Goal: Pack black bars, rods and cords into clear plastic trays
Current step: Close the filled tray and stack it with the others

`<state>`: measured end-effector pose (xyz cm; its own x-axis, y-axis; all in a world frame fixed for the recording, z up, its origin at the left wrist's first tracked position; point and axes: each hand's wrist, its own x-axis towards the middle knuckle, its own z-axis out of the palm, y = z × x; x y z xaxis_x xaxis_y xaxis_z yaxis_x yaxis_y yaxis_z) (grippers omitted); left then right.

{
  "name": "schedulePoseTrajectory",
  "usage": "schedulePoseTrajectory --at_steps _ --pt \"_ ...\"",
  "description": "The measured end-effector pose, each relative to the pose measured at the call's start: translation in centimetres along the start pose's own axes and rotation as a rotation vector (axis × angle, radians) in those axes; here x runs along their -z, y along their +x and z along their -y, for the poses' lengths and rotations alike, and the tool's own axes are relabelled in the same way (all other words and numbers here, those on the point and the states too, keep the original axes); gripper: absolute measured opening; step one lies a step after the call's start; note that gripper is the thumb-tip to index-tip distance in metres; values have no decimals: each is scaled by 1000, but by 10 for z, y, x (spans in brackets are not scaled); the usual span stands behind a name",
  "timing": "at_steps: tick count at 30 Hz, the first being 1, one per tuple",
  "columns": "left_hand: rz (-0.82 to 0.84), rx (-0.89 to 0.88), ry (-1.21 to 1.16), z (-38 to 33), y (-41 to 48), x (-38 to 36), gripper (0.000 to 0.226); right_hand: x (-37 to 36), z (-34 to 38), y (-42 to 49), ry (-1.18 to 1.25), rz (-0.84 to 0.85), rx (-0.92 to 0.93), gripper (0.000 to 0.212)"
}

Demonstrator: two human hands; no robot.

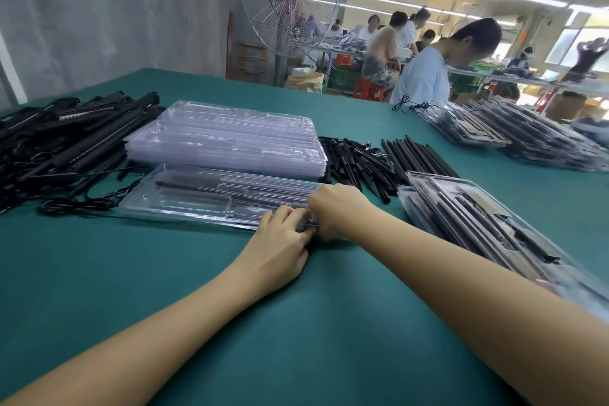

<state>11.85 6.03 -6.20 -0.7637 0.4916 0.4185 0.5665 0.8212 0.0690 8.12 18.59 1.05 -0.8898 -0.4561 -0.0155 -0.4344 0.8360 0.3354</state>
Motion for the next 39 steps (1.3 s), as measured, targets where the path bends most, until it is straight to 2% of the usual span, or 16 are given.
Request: schedulePoseTrajectory --at_steps 2,7,10,12,16,21,24,27,30,35,39 --pt "-2 4 -23 0 -1 1 38 0 -1 2 -4 1 13 9" --pt "39 2 -18 2 -1 2 44 0 -8 11 -8 78 54 32" --pt "29 -3 -27 2 -1 3 45 1 -11 14 -5 111 88 37" --pt "26 -14 -20 2 -1 4 44 0 -12 14 -23 132 115 34" --pt "13 -29 -6 1 -2 5 39 1 -12 12 -50 117 179 11" --pt "-2 -31 -7 2 0 5 36 -7 -11 7 -91 16 200 21" --pt "7 -20 0 2 1 3 38 -9 -10 8 -78 22 189 22" --pt "-2 -11 5 2 1 1 38 -3 -12 8 -16 96 163 12" --pt "9 -6 -17 2 2 1 45 9 -17 12 85 230 87 29" --pt "11 -16 -60 6 3 -1 49 20 -24 23 267 423 -1 32" --pt "-61 -109 -165 11 7 13 29 23 -27 25 300 446 -31 31"
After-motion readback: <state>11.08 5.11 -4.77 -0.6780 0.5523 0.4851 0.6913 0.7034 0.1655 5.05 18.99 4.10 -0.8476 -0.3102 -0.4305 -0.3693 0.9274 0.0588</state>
